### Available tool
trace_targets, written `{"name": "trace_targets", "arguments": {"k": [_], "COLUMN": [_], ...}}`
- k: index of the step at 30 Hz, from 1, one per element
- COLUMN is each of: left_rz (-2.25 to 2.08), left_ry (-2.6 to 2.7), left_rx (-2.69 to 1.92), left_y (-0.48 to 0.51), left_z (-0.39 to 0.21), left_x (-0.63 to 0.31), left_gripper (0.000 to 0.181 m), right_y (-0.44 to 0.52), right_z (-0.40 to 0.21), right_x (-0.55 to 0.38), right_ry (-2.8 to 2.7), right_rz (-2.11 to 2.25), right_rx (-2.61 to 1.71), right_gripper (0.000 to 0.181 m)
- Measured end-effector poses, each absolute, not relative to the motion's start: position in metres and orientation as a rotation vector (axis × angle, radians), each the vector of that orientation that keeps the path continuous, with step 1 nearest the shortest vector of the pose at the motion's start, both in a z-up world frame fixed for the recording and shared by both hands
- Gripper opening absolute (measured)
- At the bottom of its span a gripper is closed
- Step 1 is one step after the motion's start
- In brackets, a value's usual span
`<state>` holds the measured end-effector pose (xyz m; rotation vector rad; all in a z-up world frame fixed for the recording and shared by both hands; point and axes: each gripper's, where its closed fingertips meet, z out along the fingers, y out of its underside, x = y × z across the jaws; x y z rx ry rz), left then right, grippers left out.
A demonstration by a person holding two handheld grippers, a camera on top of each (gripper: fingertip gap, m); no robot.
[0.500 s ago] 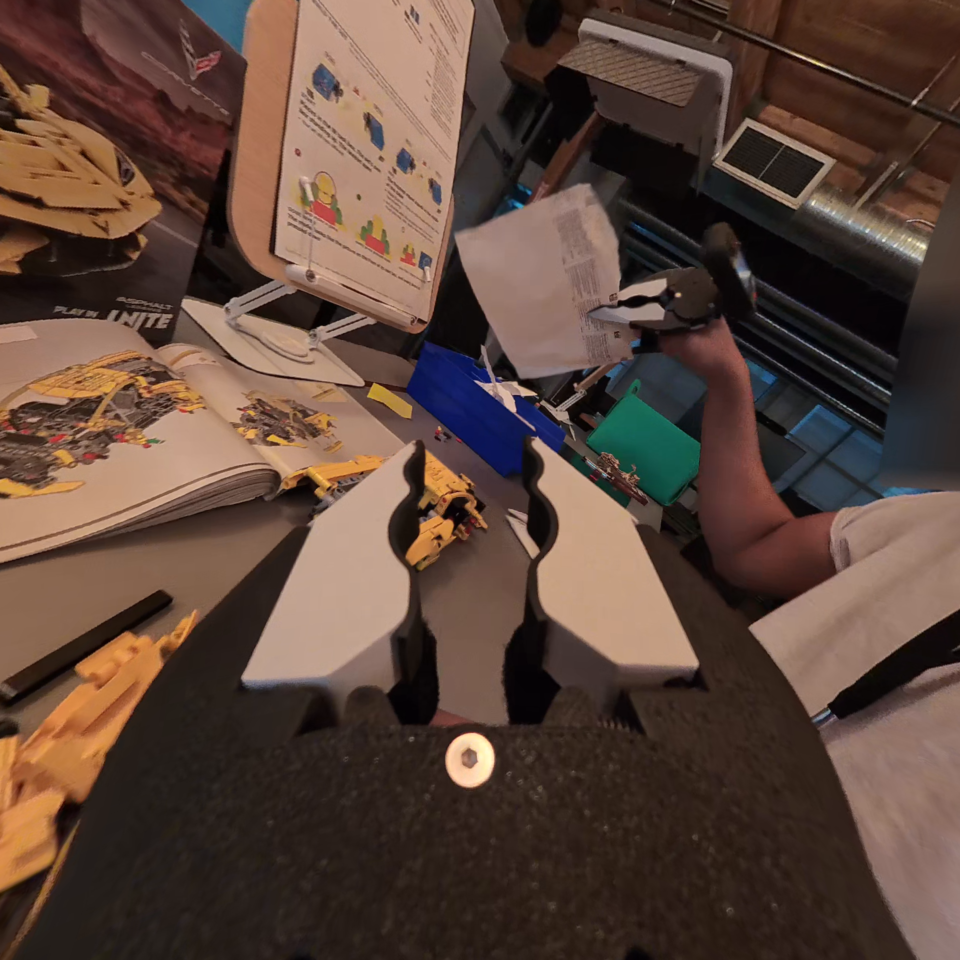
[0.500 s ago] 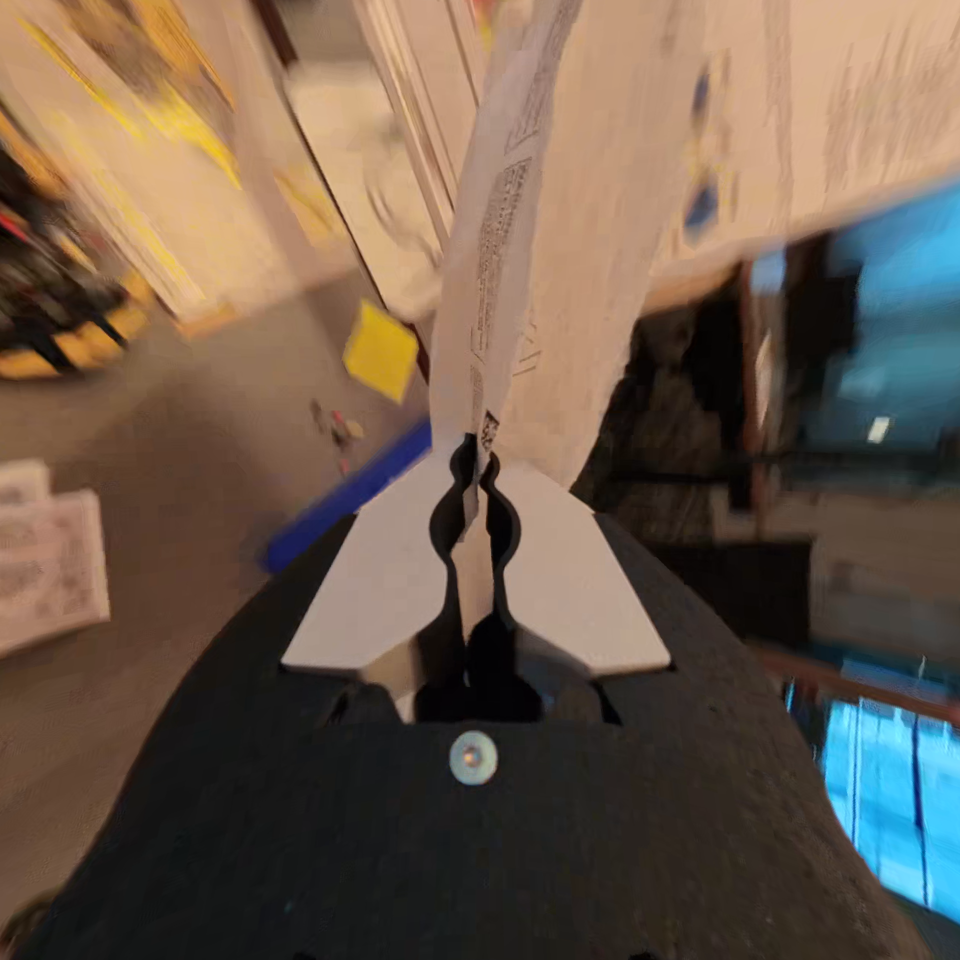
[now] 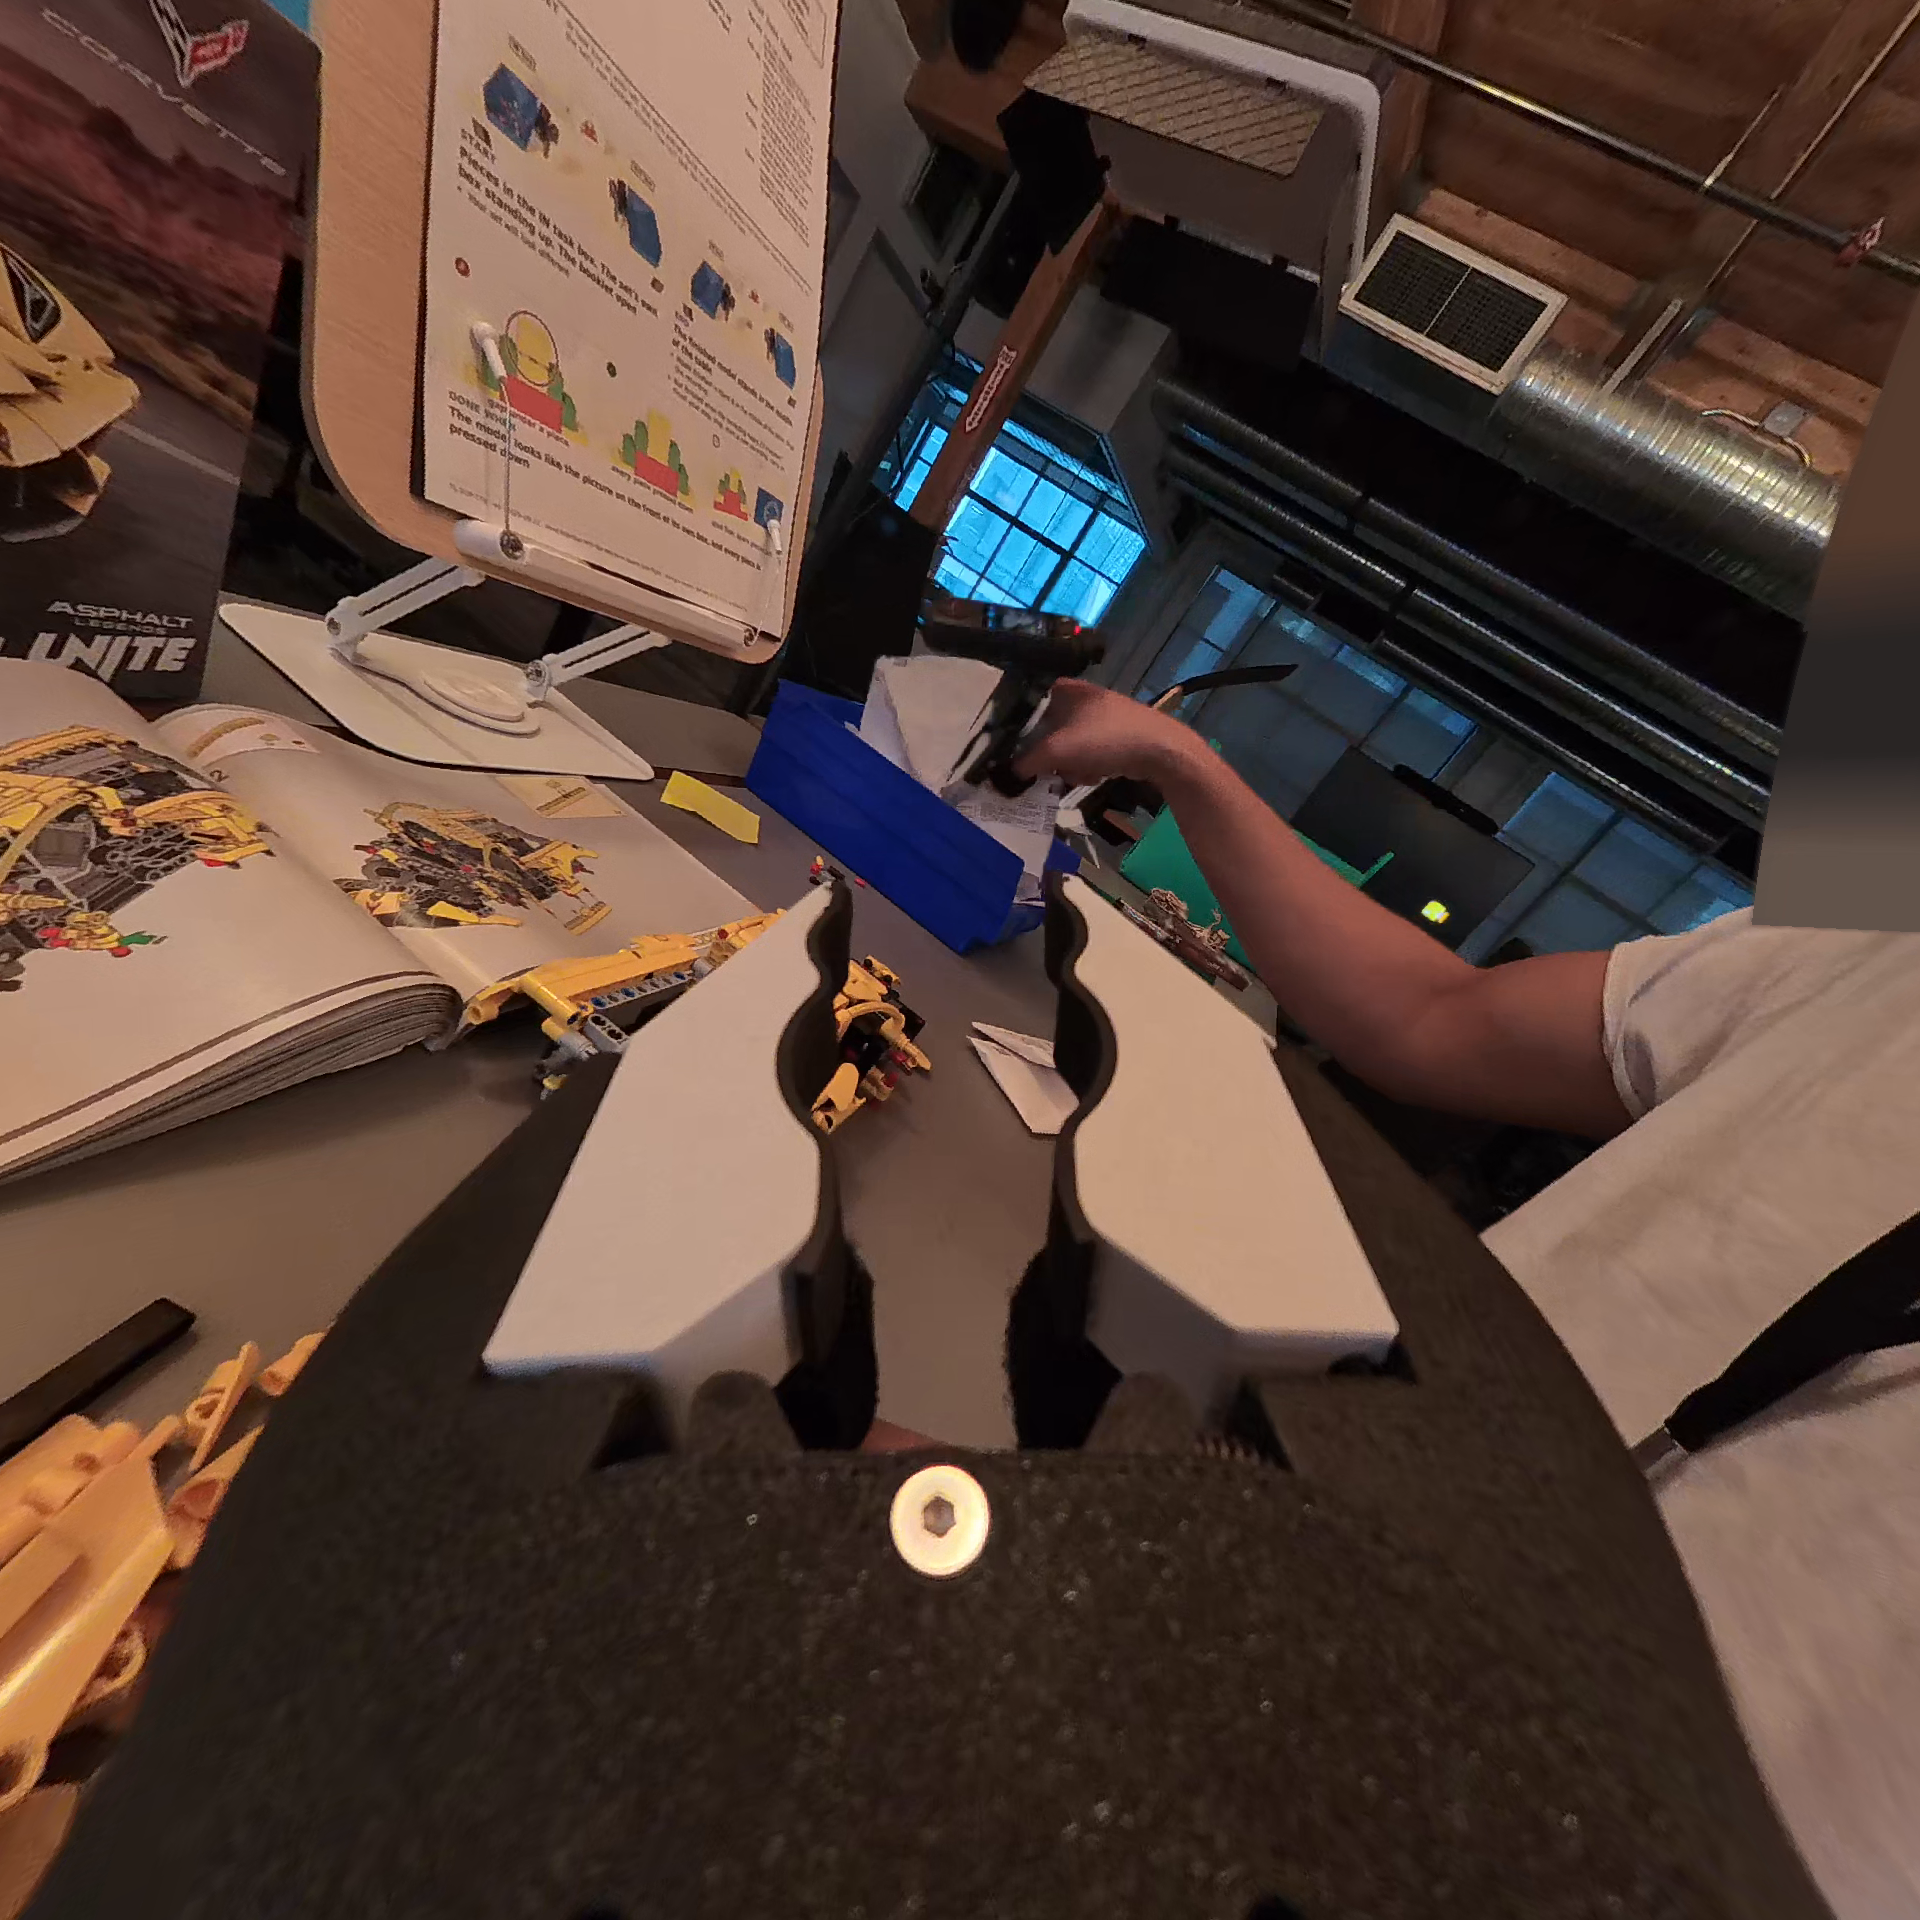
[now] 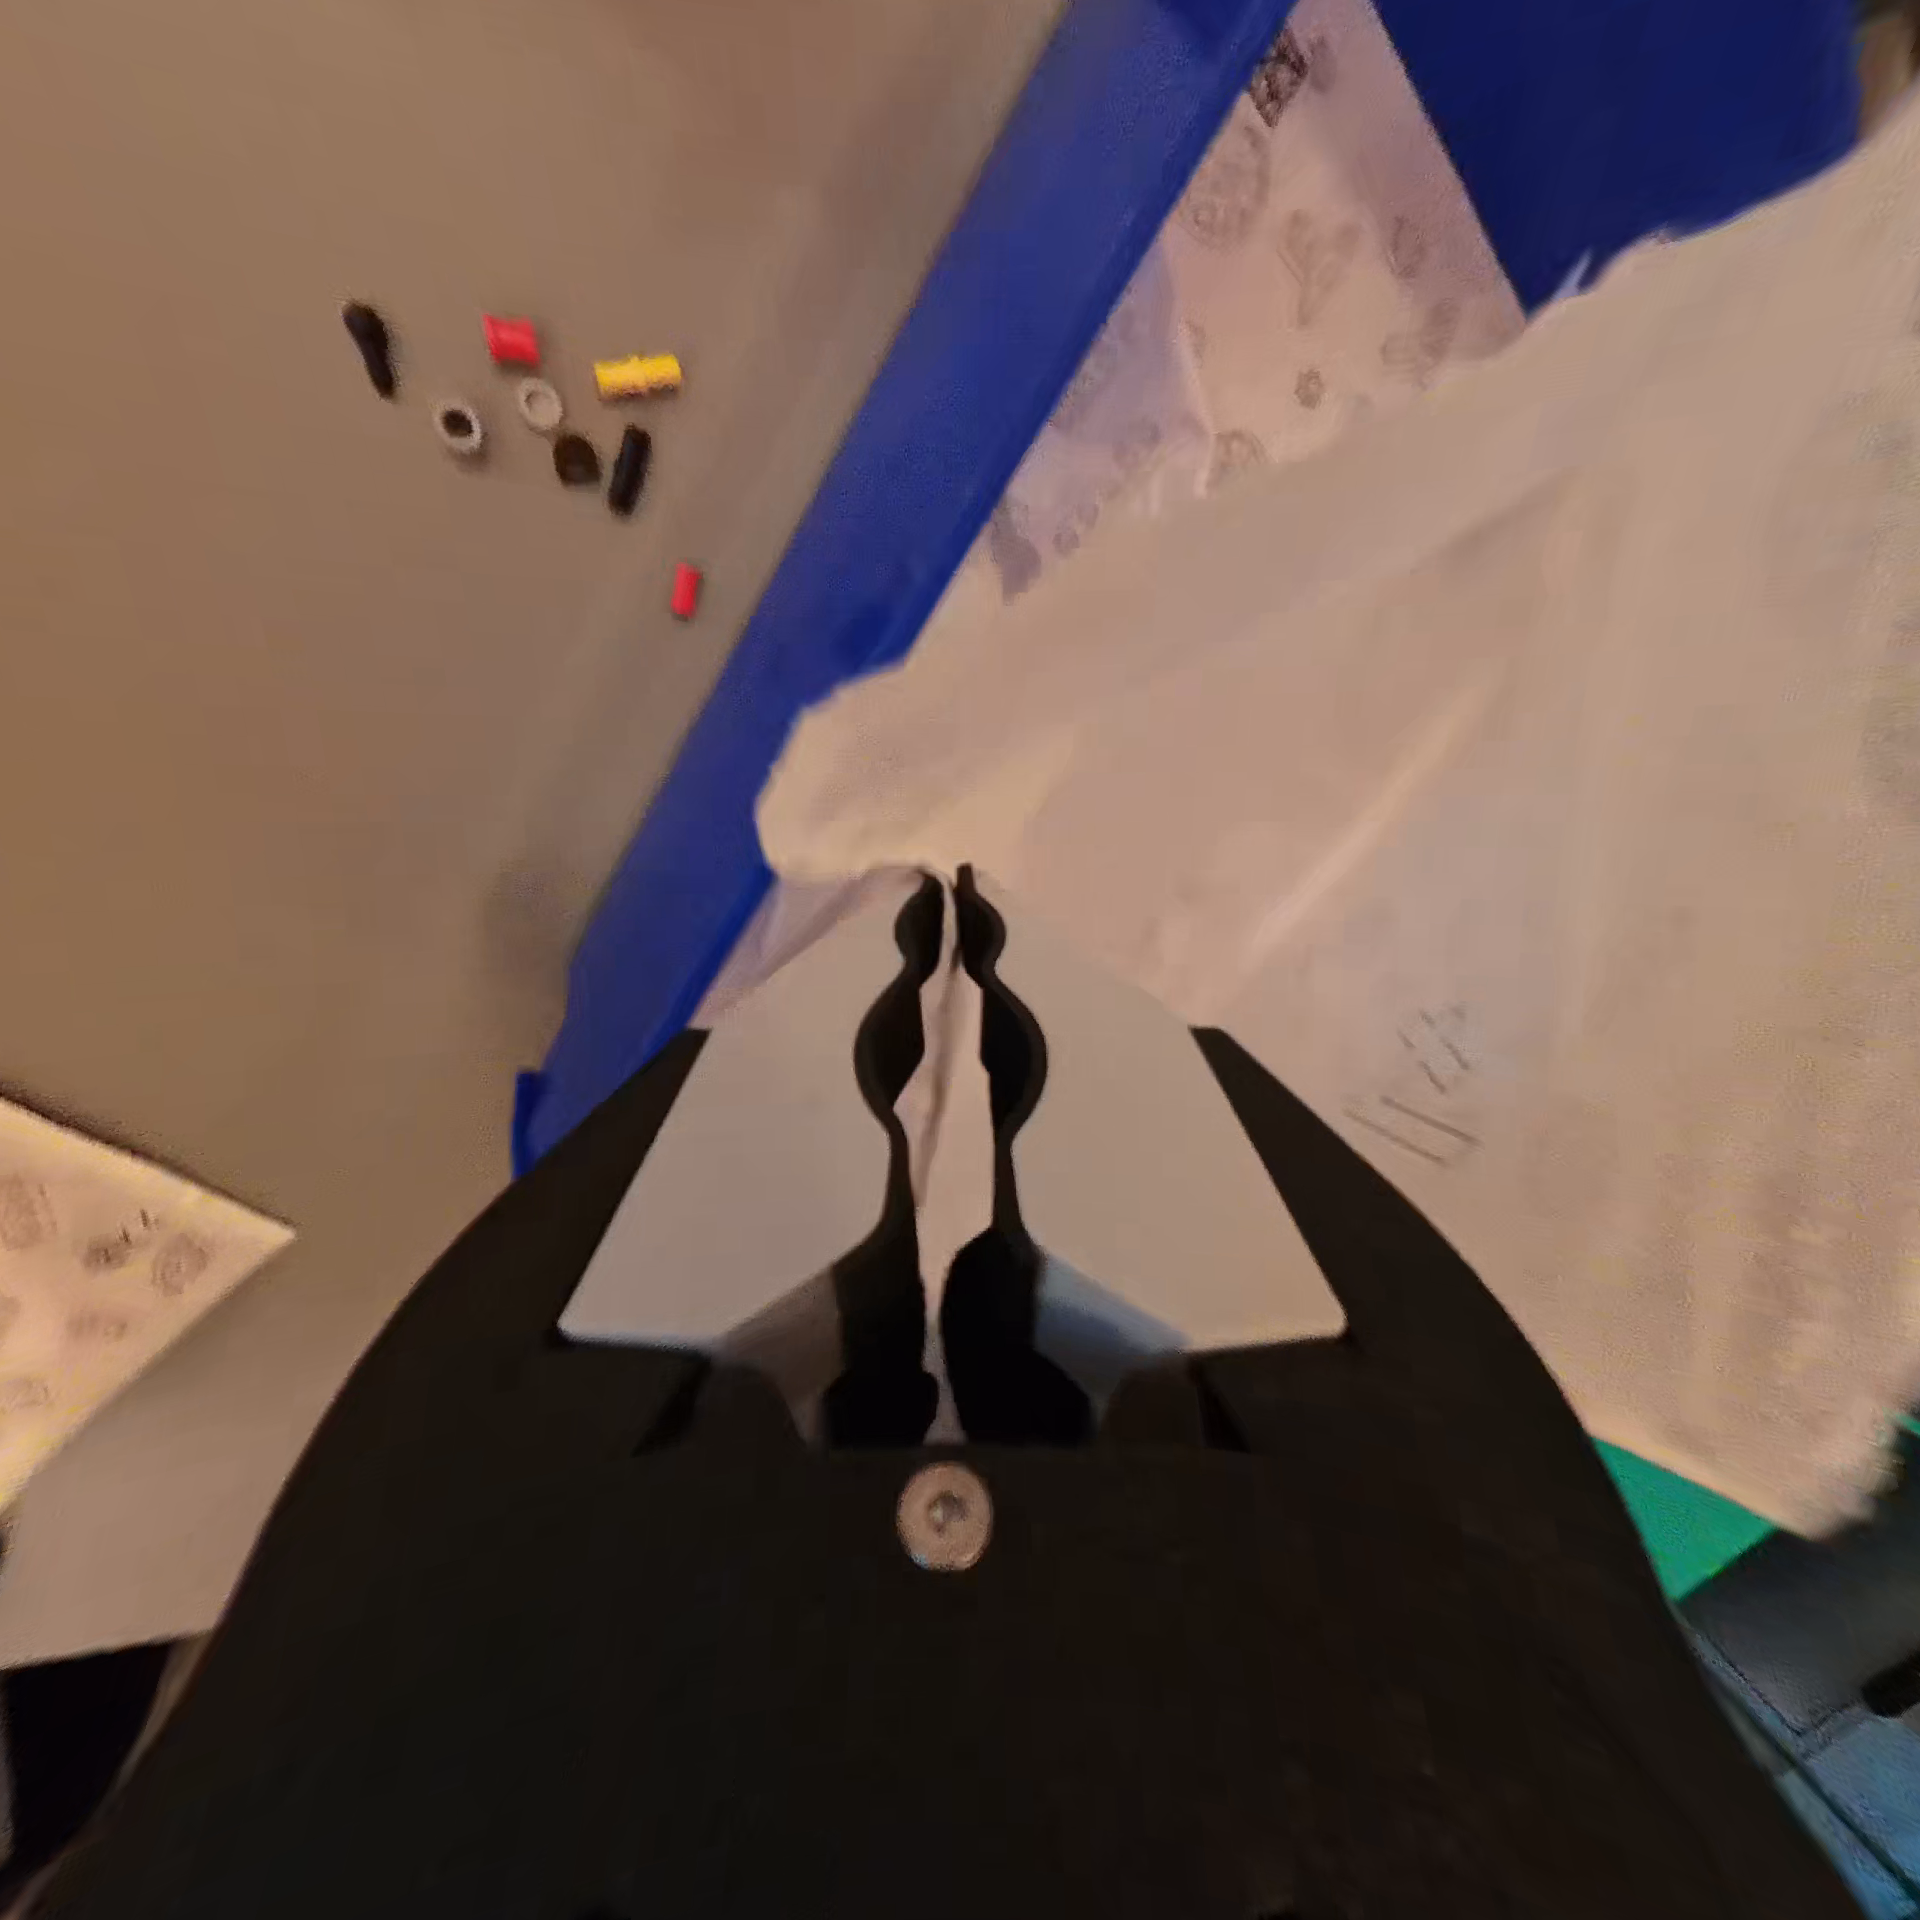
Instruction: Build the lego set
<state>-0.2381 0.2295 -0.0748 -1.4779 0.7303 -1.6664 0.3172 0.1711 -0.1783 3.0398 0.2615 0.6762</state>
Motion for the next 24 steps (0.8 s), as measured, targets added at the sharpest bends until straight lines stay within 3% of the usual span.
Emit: {"name": "trace_targets", "arguments": {"k": [4, 7, 8, 10, 14, 19, 22, 24], "left_rz": [-1.626, -1.614, -1.614, -1.618, -1.625, -1.594, -1.601, -1.608], "left_ry": [0.742, 0.75, 0.75, 0.747, 0.745, 0.744, 0.722, 0.711], "left_rx": [-1.475, -1.479, -1.48, -1.479, -1.475, -1.484, -1.485, -1.485], "left_y": [0.226, 0.224, 0.223, 0.223, 0.221, 0.217, 0.218, 0.221], "left_z": [-0.074, -0.076, -0.077, -0.078, -0.079, -0.082, -0.081, -0.08], "left_x": [-0.249, -0.257, -0.259, -0.263, -0.268, -0.274, -0.277, -0.276], "left_gripper": [0.037, 0.037, 0.037, 0.037, 0.037, 0.037, 0.037, 0.037], "right_y": [0.177, 0.173, 0.173, 0.17, 0.16, 0.132, 0.115, 0.128], "right_z": [-0.182, -0.156, -0.145, -0.124, -0.088, -0.029, -0.074, -0.095], "right_x": [0.309, 0.296, 0.287, 0.284, 0.262, 0.223, 0.233, 0.25], "right_ry": [0.277, 0.264, 0.262, 0.274, 0.367, 0.28, 0.136, -0.044], "right_rz": [0.629, 0.534, 0.47, 0.529, 0.59, 0.457, 0.343, 0.241], "right_rx": [3.122, 3.257, 3.328, 3.384, 3.491, 3.926, 3.948, 4.037], "right_gripper": [0.012, 0.037, 0.056, 0.073, 0.092, 0.079, 0.074, 0.052]}}
